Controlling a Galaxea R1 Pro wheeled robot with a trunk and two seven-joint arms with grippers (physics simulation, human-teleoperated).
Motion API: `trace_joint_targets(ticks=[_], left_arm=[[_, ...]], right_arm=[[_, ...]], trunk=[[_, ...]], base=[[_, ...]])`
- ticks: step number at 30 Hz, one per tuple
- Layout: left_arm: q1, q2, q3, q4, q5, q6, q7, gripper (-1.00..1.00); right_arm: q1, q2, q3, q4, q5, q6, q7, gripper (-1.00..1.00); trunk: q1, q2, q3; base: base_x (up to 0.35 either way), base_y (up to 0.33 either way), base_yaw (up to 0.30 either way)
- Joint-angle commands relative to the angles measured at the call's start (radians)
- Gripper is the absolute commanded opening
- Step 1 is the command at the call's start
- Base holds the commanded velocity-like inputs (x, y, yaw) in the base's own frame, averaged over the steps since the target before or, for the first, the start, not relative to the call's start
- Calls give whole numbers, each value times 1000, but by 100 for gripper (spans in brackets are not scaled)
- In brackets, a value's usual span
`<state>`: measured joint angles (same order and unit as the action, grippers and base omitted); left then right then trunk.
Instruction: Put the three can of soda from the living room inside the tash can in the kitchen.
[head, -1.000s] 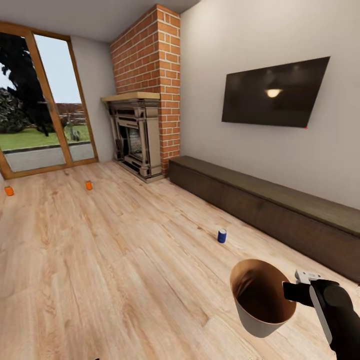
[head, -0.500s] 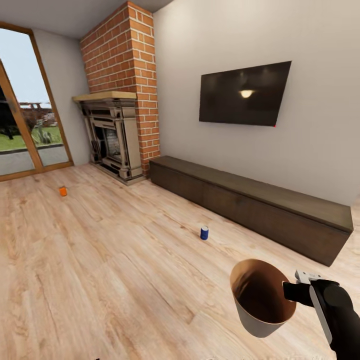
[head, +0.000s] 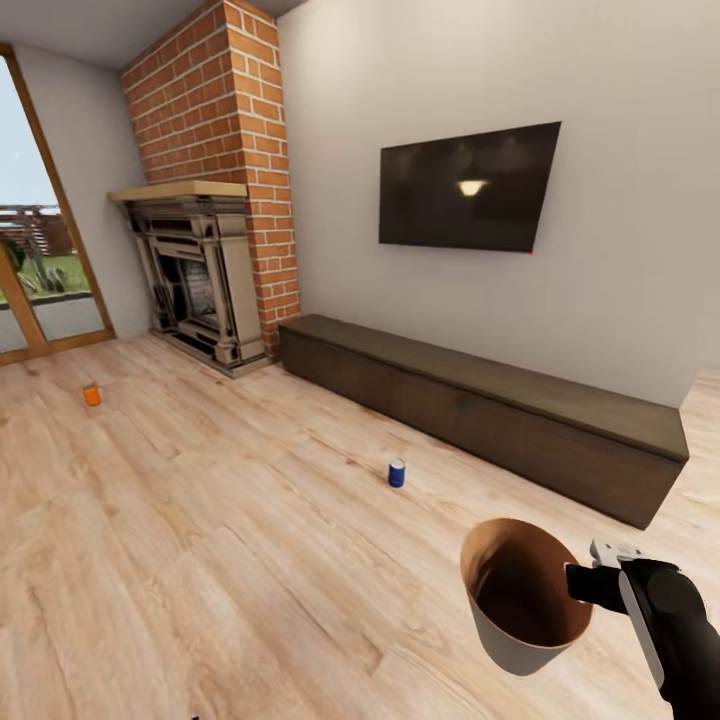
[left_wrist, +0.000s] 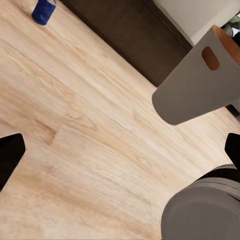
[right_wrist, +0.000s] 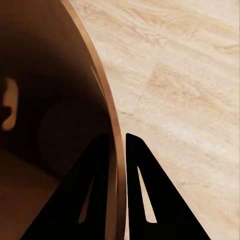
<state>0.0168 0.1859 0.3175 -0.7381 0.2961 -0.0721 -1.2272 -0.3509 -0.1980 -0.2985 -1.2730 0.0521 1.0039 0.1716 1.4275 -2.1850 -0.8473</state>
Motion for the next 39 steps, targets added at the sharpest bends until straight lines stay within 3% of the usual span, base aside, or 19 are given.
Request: trace_joint_targets(ticks=[1,33,39], left_arm=[[0,0,0,0,0,0,0,100],[0,0,0,0,0,0,0,100],[0,0,0,11,0,0,0,100]], right_arm=[[0,0,0,0,-15,1,6,-100],[0,0,1,0,-17,1,6,-100],[0,0,1,0,-17,1,6,-100]], trunk=[[0,0,0],[0,0,0],[0,0,0]], base=[[321,134,-7],[327,148,-208],[109,45,-119]])
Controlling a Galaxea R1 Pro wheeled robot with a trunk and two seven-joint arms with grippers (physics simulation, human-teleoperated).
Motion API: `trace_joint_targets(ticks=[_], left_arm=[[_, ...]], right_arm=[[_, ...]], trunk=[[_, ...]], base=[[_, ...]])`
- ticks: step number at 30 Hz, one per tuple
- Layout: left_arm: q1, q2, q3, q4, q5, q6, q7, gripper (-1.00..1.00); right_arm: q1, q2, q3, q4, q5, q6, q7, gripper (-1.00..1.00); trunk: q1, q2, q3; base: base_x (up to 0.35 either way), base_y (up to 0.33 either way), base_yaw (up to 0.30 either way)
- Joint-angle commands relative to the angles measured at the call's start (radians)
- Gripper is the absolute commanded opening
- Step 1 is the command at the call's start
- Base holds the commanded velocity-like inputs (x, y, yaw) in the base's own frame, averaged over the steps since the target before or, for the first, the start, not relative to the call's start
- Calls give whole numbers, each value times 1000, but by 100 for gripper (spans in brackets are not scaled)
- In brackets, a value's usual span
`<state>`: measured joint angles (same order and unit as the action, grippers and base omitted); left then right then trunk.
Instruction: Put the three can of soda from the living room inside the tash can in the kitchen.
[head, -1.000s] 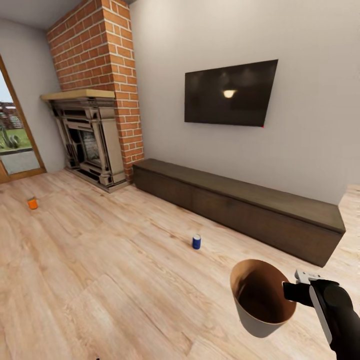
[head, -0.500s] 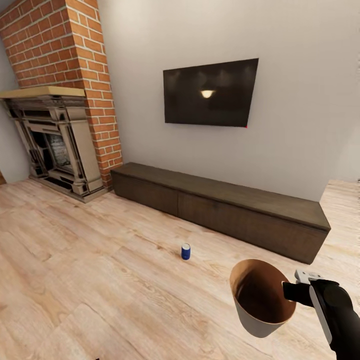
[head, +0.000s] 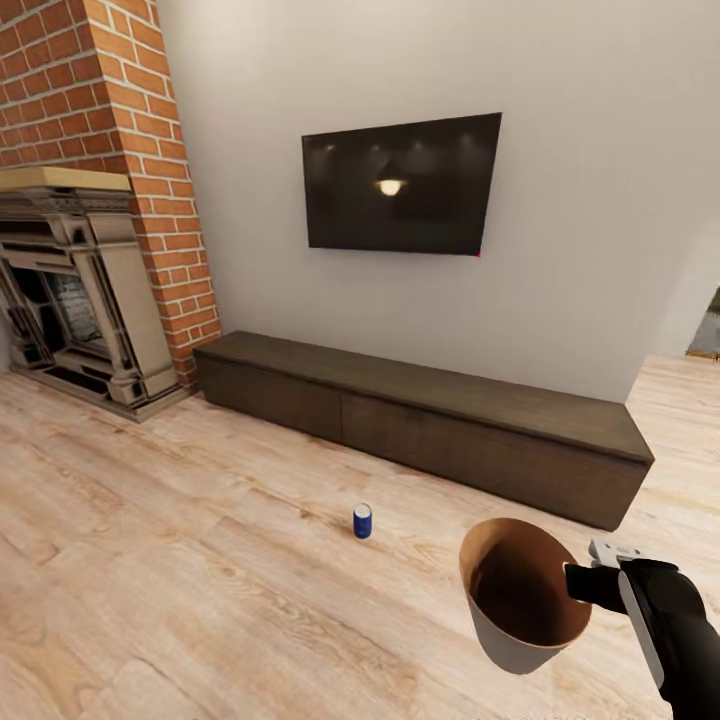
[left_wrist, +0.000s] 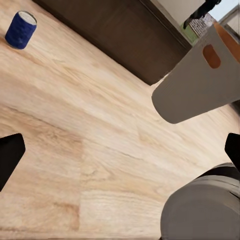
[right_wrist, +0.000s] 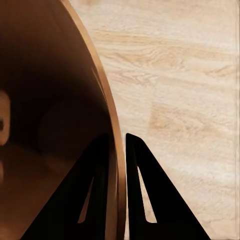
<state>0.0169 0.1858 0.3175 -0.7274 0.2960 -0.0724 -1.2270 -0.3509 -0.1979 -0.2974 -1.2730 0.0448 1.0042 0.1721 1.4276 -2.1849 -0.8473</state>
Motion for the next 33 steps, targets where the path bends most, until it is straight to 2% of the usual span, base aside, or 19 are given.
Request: trace_joint_targets(ticks=[1,14,24,33], left_arm=[[0,0,0,8,0,0,0,100],[0,1,-1,23,0,-1,0,100],[0,1,-1,23,0,-1,0,100],[0,1,0,23,0,-1,0,100]], right_arm=[[0,0,0,0,-10,1,6,-100],[0,0,0,0,-10,1,6,-100],[0,1,0,0,-10,1,6,-100],[0,3,0,0,-10,1,6,-100]], trunk=[[0,0,0],[0,0,0],[0,0,0],[0,0,0]], base=[[18,8,-230],[27,5,-237],[243,138,-25],[100,57,-18]])
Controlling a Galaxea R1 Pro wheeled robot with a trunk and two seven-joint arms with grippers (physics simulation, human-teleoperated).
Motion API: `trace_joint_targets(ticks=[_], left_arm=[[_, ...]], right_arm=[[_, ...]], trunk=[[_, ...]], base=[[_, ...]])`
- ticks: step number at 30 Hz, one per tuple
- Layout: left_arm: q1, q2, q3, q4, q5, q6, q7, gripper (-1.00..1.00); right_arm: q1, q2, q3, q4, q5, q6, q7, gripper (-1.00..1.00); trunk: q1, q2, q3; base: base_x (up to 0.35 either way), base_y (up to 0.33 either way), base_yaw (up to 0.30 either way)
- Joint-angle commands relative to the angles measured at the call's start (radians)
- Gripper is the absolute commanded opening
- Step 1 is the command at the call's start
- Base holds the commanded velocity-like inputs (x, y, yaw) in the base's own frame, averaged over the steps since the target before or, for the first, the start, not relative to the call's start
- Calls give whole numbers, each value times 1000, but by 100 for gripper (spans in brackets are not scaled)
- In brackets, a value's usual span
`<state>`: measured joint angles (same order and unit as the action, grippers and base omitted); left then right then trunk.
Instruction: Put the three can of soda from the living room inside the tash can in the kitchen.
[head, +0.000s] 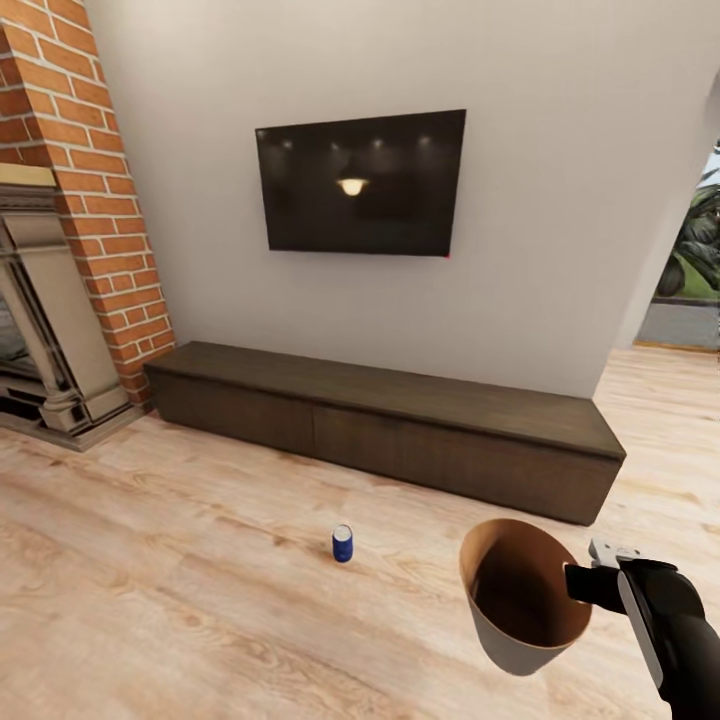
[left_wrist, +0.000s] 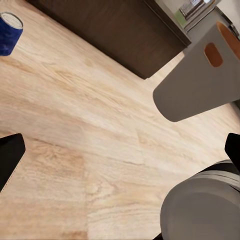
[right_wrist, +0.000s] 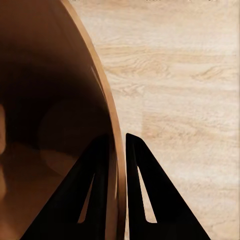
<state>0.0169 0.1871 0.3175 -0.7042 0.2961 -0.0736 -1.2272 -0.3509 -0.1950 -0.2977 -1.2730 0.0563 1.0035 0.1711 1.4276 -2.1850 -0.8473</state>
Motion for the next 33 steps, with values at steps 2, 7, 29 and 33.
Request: trace_joint_targets(ticks=[2,7,29,33], left_arm=[[0,0,0,0,0,0,0,100],[0,0,-1,0,0,1,0,100],[0,0,-1,1,0,0,0,100],[0,0,-2,2,0,0,0,100]], right_arm=[[0,0,0,0,-21,1,7,-100],[0,0,0,1,-21,1,7,-100],[0,0,0,1,-22,1,7,-100],[0,0,0,1,-22,1,7,-100]], trunk=[[0,0,0],[0,0,0],[0,0,11],[0,0,13]], base=[[185,121,-123],[240,170,-206],[138,107,-258],[55,79,-166]])
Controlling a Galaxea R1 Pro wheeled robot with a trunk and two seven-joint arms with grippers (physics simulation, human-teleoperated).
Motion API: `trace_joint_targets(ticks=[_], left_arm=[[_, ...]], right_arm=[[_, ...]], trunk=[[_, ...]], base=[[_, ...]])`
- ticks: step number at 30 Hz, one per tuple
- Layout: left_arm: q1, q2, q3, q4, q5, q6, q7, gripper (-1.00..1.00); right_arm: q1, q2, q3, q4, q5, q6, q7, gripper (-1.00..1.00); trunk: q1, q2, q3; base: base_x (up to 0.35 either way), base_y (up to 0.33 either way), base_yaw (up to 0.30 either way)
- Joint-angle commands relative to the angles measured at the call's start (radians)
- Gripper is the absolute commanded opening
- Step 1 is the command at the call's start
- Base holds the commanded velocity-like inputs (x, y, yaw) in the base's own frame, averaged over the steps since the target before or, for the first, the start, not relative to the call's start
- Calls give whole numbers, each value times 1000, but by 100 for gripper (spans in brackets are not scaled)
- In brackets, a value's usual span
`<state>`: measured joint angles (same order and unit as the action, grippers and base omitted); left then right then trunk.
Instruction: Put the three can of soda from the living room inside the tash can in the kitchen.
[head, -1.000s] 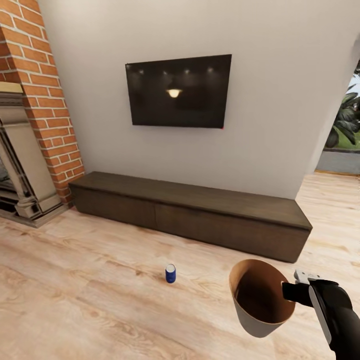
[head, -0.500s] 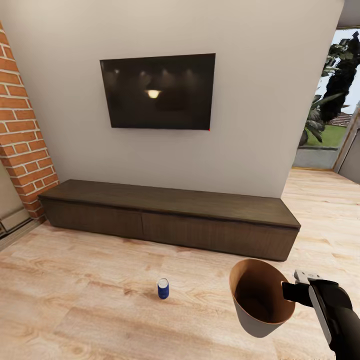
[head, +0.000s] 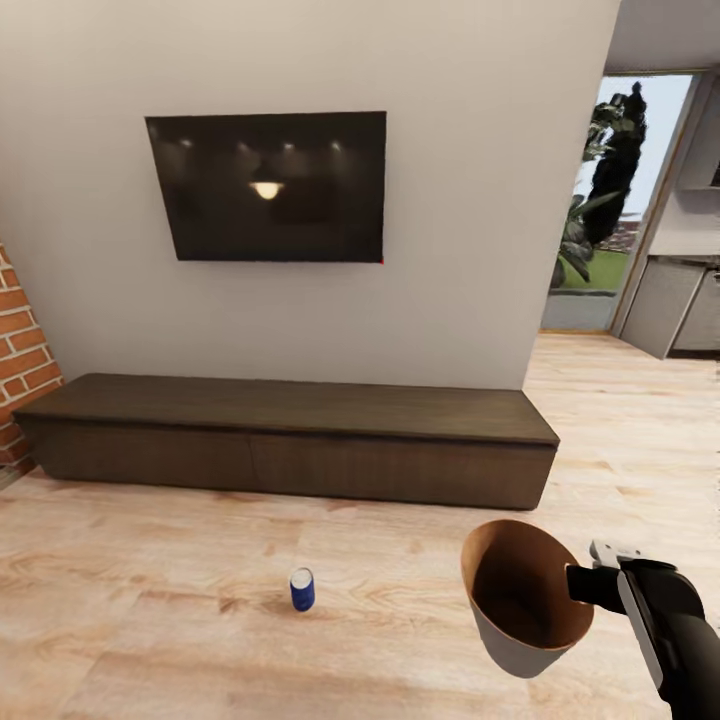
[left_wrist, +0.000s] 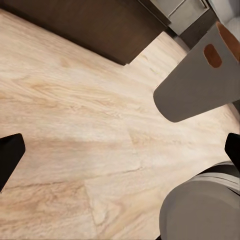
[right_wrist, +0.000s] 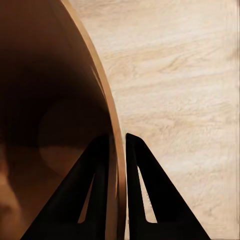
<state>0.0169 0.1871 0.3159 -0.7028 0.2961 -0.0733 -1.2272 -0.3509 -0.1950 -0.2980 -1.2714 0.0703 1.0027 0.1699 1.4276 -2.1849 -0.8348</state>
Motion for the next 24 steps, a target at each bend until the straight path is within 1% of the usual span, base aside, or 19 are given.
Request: trace_joint_targets(ticks=[1,10,15,24], left_arm=[[0,0,0,0,0,0,0,100],[0,0,-1,0,0,1,0,100],[0,0,0,0,0,0,0,100],[0,0,0,0,0,0,0,100]], right_arm=[[0,0,0,0,-36,2,8,-100],[0,0,0,0,-35,2,8,-100],[0,0,0,0,-35,2,8,-100],[0,0,0,0,-35,2,8,-100]], trunk=[[0,0,0],[0,0,1],[0,0,1],[0,0,1]], base=[[116,197,-62],[145,260,-21],[148,262,-133],[51,38,-243]])
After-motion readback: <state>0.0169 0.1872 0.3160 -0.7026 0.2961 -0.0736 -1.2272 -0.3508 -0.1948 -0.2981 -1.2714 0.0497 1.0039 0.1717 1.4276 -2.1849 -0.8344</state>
